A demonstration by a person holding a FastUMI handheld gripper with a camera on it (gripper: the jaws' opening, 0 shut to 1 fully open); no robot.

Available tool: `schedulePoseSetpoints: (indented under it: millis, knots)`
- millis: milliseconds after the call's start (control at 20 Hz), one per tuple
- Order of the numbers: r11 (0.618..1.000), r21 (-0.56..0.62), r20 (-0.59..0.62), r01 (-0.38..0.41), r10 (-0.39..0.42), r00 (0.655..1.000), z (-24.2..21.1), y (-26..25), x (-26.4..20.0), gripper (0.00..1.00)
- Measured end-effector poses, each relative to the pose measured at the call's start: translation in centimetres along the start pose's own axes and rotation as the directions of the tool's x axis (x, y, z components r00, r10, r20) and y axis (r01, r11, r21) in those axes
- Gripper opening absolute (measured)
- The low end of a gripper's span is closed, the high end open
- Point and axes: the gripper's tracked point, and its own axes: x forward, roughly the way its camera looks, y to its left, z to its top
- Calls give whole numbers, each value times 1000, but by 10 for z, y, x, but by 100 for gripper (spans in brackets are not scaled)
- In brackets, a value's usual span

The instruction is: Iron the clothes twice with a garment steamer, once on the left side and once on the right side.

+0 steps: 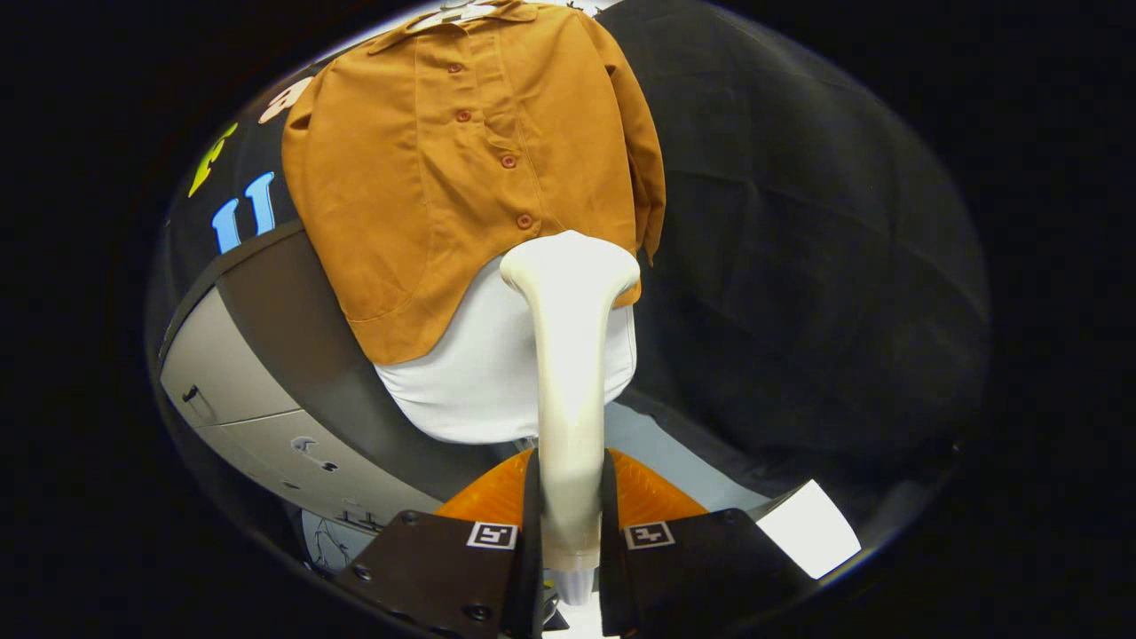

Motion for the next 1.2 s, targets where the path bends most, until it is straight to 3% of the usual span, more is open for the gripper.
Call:
schedulePoseSetpoints:
  millis: [300, 650, 1200]
  knots:
    - [1000, 21, 161, -13, 9, 987, 79, 13, -54, 29]
    - [999, -18, 370, -45, 49, 928, 206, 57, -121, 29]
    - [994, -47, 452, -100, 111, 885, 313, 176, -194, 28]
